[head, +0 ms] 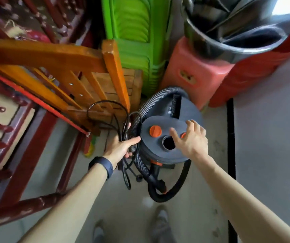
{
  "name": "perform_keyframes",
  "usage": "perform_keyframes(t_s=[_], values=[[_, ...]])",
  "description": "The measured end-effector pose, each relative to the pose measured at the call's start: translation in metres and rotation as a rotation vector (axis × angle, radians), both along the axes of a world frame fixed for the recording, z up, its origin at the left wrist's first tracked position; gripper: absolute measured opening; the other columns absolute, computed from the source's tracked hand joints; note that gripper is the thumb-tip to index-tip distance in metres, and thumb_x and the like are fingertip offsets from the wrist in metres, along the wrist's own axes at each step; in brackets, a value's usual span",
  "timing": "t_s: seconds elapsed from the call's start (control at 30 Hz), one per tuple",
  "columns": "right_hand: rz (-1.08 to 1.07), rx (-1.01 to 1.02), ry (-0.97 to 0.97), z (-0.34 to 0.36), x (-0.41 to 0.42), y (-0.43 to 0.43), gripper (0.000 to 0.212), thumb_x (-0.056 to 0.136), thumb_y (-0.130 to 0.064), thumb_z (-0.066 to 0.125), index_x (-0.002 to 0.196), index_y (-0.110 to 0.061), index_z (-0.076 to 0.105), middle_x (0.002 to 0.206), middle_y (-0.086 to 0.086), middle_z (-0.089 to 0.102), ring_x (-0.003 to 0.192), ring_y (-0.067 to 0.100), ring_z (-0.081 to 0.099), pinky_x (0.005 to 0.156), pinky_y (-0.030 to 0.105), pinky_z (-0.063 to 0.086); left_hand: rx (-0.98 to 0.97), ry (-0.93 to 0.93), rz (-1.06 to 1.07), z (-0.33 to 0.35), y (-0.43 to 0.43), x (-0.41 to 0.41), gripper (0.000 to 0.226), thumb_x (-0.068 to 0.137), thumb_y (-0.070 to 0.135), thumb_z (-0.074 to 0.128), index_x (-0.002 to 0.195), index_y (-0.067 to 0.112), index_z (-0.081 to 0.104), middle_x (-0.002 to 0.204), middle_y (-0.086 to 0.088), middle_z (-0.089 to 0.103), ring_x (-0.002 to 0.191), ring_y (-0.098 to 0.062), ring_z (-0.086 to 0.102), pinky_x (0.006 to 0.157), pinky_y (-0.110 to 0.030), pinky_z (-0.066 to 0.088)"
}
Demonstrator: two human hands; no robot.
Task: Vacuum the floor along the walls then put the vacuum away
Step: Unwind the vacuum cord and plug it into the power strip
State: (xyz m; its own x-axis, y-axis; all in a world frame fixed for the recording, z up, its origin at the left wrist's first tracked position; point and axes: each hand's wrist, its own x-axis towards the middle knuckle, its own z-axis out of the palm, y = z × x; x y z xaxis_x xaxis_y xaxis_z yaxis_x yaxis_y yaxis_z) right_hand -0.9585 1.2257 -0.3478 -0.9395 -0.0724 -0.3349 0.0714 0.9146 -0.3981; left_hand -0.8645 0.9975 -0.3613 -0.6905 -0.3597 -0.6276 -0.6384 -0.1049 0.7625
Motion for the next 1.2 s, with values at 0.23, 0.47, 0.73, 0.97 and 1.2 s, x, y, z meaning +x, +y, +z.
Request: perform_keyframes(t_s=[0.23,0.47,0.73,0.97,1.2], values=[[-0.054,-0.071,-0.21,-0.058,-0.098,-0.024,0.087,0.091,-0.077,0.05,0.139,-0.005,0.042,0.134,0.027,0.06,0.127,0.046,0.055,0.098,0.048,0.045,-0.04,-0.139,0.12,-0.059,0.046,-0.047,0.037,0.077,0.04,0.081,0.098,0.028,0.052,0.107,-0.005,0.065,0.054,-0.019,0.056,0.053,-0.031,0.053],[-0.069,0.022,0.045,-0.088,-0.094,-0.041,0.058,0.093,-0.05,0.059,0.12,-0.002,0.043,0.115,0.026,0.069,0.108,0.048,0.065,0.089,0.048,0.046,-0.231,-0.133,0.086,-0.079,0.056,-0.041,0.031,0.079,0.052,0.073,0.089,0.027,0.058,0.094,-0.012,0.071,0.079,-0.035,0.07,0.066,-0.042,0.06],[-0.145,0.068,-0.026,-0.094,-0.039,-0.034,0.051,0.09,-0.05,0.056,0.107,-0.014,0.025,0.105,0.02,0.067,0.104,0.045,0.063,0.077,0.043,0.033,-0.392,-0.17,0.089,-0.081,0.063,0.014,0.049,0.081,0.06,0.066,0.123,0.035,0.062,0.103,0.001,0.064,0.095,-0.023,0.064,0.071,-0.029,0.047],[-0.148,0.077,-0.122,-0.089,0.072,-0.049,0.054,0.095,-0.05,0.053,0.119,-0.01,0.027,0.102,0.02,0.065,0.105,0.044,0.063,0.078,0.041,0.033,-0.321,-0.121,0.099,-0.071,0.046,0.115,0.057,0.083,0.053,0.068,0.136,0.039,0.054,0.123,0.003,0.06,0.115,-0.019,0.058,0.097,-0.036,0.049],[-0.143,0.067,-0.18,-0.082,0.211,-0.088,0.061,0.097,-0.05,0.052,0.128,-0.005,0.026,0.111,0.023,0.068,0.105,0.045,0.063,0.078,0.042,0.035,-0.368,-0.129,0.177,-0.063,0.02,0.247,0.051,0.088,0.043,0.068,0.137,0.033,0.055,0.126,-0.003,0.06,0.115,-0.022,0.059,0.096,-0.036,0.049]])
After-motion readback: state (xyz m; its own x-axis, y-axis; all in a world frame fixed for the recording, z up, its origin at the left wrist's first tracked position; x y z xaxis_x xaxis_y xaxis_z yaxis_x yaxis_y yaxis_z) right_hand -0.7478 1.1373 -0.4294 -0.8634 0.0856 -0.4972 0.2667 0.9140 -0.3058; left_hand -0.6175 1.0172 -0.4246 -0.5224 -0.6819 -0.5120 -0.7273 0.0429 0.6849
